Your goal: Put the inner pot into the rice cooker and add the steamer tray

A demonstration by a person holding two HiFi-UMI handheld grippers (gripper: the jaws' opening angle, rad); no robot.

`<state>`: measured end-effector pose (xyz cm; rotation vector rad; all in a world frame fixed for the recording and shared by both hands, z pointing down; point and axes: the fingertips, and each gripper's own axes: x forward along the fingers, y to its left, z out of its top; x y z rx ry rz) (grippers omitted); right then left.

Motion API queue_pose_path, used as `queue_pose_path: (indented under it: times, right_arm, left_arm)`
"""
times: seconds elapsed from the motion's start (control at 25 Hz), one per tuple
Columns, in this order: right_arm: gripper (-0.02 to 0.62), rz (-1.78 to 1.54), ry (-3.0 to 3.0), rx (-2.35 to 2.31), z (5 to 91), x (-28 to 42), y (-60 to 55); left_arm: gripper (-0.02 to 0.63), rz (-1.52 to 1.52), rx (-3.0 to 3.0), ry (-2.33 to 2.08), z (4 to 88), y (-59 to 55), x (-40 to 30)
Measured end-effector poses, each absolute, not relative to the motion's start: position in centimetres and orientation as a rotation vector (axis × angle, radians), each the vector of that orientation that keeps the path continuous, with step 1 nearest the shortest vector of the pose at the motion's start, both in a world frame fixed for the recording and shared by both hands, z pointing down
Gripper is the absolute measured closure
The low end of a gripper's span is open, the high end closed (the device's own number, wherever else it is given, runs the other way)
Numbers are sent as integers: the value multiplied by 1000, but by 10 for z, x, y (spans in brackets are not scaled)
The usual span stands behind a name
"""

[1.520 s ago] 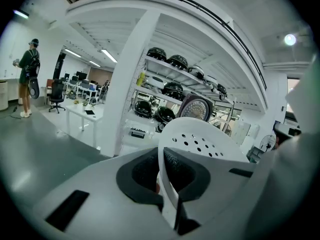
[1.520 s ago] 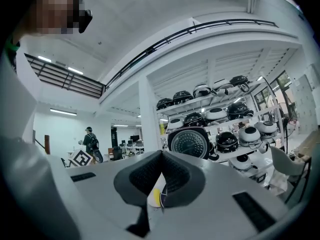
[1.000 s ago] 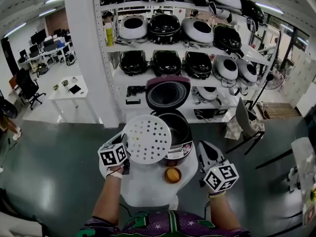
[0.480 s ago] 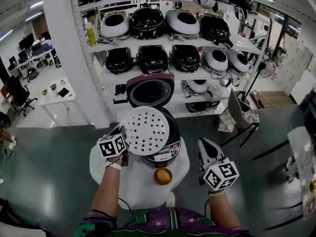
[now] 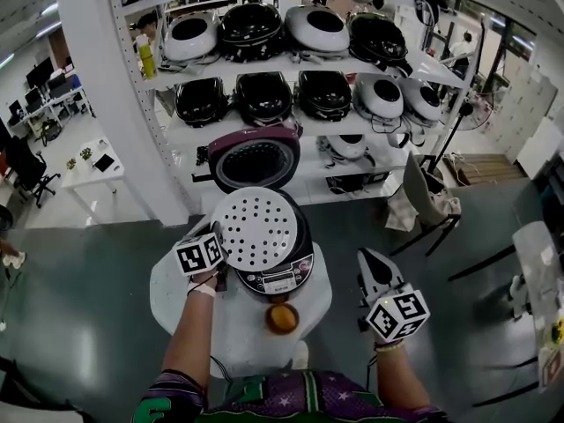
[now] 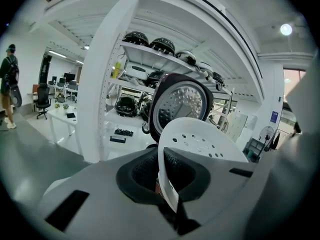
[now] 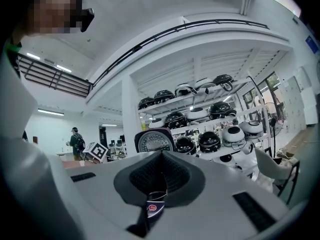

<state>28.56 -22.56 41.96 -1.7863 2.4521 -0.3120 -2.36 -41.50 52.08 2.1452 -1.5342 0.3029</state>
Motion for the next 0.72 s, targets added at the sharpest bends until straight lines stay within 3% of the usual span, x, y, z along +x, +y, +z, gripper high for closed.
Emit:
queue_pose_path:
  times: [0.72]
  right_arm:
    - [591, -386, 2499, -1778, 456, 311, -255]
  left_arm:
    - [570, 433, 2015, -1544, 591, -452, -4]
